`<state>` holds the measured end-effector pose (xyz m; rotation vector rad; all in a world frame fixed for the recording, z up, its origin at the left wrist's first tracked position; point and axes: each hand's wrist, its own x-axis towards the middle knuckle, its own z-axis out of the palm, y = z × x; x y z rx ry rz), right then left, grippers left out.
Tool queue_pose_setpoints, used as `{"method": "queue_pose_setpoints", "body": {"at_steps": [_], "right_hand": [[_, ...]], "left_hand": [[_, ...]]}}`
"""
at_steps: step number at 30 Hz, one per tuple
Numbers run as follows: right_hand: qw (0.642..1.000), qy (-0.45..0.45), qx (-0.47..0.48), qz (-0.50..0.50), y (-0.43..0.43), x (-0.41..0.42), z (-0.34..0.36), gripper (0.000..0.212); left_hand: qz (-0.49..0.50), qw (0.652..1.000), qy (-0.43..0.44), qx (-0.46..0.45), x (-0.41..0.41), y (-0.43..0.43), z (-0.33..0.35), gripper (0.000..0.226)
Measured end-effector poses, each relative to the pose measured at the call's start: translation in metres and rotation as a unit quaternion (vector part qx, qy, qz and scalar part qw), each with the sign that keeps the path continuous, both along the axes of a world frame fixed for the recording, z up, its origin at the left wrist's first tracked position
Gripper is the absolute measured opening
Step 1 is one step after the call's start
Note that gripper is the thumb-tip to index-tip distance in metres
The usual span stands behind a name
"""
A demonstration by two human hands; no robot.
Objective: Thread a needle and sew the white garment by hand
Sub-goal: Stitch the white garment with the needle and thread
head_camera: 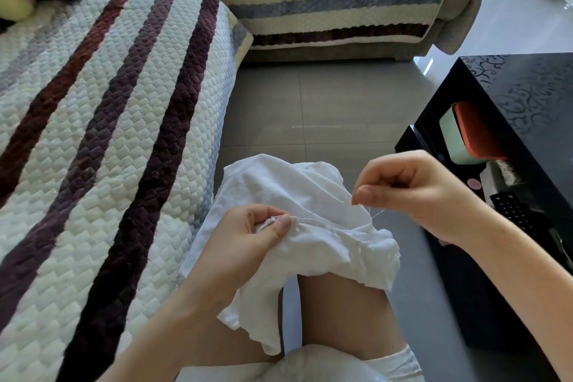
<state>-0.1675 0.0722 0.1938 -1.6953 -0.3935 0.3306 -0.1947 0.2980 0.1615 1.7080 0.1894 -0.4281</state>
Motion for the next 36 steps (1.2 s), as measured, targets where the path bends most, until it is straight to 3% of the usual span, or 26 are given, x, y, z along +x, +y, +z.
{"method": "queue_pose_setpoints", "body": {"at_steps": [4,8,10,12,14,17,19,23,31,36], "right_hand": [[0.999,-0.035,0.026,0.022,0.006,-0.006,0.012,0.011],[0.972,-0.131,-0.156,0.116,0.006,-0.018,0.012,0.019],[0.949,-0.192,-0.234,0.083,0.007,-0.02,0.008,0.037],[0.934,-0.235,-0.269,-0.017,0.012,-0.02,0.002,0.047],[0.935,-0.226,-0.259,-0.081,0.021,-0.017,-0.004,0.038],[0.965,-0.146,-0.216,-0.026,0.03,-0.015,-0.016,0.029],[0.982,-0.068,-0.177,-0.001,0.028,-0.014,-0.019,0.018],[0.988,0.018,-0.149,-0.02,0.023,-0.013,-0.027,0.021],[0.983,-0.03,-0.173,-0.06,0.031,-0.03,-0.038,0.008],[0.954,-0.157,-0.235,-0.101,0.04,-0.04,-0.035,0.013]], "left_hand": [[-0.015,1.0,-0.014,-0.005,0.001,-0.005,0.004,0.012],[-0.028,0.999,-0.005,-0.043,0.001,-0.004,0.005,0.018],[-0.042,0.996,0.011,-0.08,0.001,-0.001,0.006,0.016],[-0.063,0.993,0.018,-0.099,0.001,0.002,0.005,0.015],[-0.079,0.99,0.022,-0.113,0.002,0.004,0.004,0.023],[-0.087,0.988,0.026,-0.125,0.001,0.004,0.007,0.021],[-0.067,0.994,0.003,-0.084,0.0,0.003,0.008,0.014],[-0.029,0.998,-0.033,0.036,-0.003,0.005,0.0,0.014],[0.008,0.999,-0.03,0.028,-0.001,0.001,-0.007,0.014],[0.016,0.998,-0.045,0.038,0.001,0.0,-0.008,0.011]]}}
